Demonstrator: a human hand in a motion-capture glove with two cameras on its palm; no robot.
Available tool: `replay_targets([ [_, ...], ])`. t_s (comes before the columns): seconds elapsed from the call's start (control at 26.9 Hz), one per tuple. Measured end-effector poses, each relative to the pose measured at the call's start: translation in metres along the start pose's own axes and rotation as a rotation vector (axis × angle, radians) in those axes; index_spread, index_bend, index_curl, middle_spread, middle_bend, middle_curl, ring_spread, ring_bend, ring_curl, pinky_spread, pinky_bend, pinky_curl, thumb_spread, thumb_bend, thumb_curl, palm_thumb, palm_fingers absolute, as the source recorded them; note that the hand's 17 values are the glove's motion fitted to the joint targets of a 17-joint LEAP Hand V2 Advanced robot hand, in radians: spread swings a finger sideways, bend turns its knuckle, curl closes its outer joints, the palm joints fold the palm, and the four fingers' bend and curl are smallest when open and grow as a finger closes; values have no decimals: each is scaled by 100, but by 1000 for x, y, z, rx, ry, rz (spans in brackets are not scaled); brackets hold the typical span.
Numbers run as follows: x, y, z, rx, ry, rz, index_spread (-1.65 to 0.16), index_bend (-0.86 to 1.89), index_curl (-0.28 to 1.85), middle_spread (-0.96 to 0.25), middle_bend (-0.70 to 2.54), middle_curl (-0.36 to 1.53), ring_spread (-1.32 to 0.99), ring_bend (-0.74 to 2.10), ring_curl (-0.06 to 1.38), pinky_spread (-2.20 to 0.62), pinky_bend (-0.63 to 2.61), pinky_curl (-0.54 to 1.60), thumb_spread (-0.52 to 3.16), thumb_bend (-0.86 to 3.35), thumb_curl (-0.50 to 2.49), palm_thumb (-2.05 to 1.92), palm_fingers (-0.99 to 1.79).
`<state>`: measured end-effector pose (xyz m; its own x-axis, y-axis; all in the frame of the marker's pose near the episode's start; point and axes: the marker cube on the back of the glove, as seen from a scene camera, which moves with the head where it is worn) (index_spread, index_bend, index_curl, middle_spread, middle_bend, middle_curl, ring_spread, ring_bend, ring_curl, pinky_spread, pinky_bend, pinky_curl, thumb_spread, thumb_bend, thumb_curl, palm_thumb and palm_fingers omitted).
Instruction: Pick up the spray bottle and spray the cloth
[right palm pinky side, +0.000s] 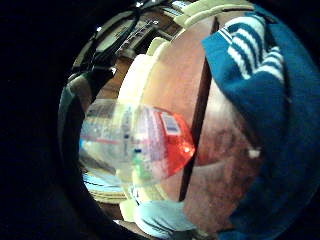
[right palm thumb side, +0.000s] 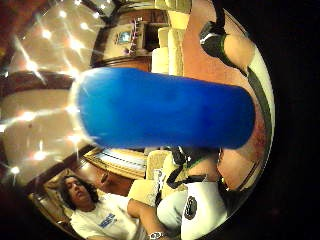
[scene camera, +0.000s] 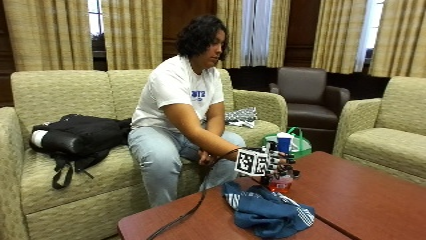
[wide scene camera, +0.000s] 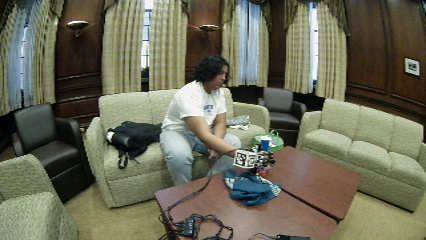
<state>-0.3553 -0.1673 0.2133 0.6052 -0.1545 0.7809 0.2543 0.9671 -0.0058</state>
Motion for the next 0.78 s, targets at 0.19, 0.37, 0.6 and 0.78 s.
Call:
replay_targets([
  [0.19, -13, 28, -41, -25, 109, -16, -37, 12, 44, -21, 25, 39, -20, 45, 37, -6, 26, 35, 80, -4, 58, 74, 76],
  [0.37, -16, 69, -69, -146, 246, -25, -39, 13, 41, -20, 21, 38, -19, 40, 36, 0, 25, 35, 87, -4, 54, 72, 71],
  [0.6, -24, 108, -108, -142, 187, -7, -40, 14, 38, -19, 19, 37, -18, 36, 34, 5, 22, 34, 92, -4, 49, 68, 68],
  [0.78, -32, 128, -142, -77, 143, -27, -41, 14, 36, -19, 18, 37, -18, 35, 34, 7, 21, 34, 94, -3, 46, 67, 68],
])
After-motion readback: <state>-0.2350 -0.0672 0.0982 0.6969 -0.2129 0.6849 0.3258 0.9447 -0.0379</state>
